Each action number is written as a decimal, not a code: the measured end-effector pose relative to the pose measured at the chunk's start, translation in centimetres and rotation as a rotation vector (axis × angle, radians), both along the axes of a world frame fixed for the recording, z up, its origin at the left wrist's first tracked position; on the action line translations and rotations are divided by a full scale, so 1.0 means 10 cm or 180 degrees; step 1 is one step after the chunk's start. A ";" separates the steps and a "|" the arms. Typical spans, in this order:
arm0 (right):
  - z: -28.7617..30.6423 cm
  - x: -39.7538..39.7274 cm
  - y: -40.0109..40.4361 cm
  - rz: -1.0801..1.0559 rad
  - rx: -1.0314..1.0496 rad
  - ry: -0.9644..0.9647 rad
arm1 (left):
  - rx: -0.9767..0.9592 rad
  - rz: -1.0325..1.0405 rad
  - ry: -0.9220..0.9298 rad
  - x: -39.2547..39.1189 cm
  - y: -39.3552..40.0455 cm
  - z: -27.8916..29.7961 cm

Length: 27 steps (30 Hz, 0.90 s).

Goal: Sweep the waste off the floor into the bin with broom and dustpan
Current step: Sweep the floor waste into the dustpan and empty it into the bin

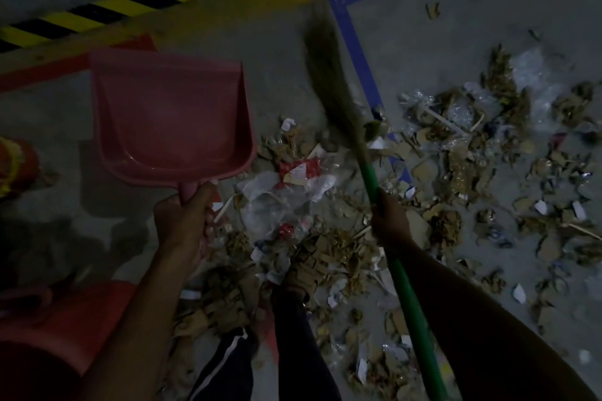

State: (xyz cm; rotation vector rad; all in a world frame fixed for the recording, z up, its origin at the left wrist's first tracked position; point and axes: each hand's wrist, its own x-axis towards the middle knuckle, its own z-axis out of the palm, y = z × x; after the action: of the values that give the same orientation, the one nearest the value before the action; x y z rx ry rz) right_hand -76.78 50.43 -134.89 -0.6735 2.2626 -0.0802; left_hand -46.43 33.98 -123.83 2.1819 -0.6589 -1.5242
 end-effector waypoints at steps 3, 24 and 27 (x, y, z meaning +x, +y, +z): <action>0.03 -0.09 0.16 -0.0349 0.0199 0.0336 | -0.0041 -0.0048 0.0086 0.04 0.00 0.00; 0.37 1.80 -0.01 0.0897 -0.0394 -0.0545 | -0.0107 -0.0461 -0.0107 1.20 0.26 0.44; 0.33 1.69 0.32 0.0466 -0.0205 -0.0249 | -0.0213 -0.0431 -0.0102 1.30 0.32 0.42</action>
State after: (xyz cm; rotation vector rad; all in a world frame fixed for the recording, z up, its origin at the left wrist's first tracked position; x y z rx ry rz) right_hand -59.90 53.62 -131.59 -0.8535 2.1368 -0.1067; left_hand -33.44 37.18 -119.66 2.1543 -0.8712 -1.5127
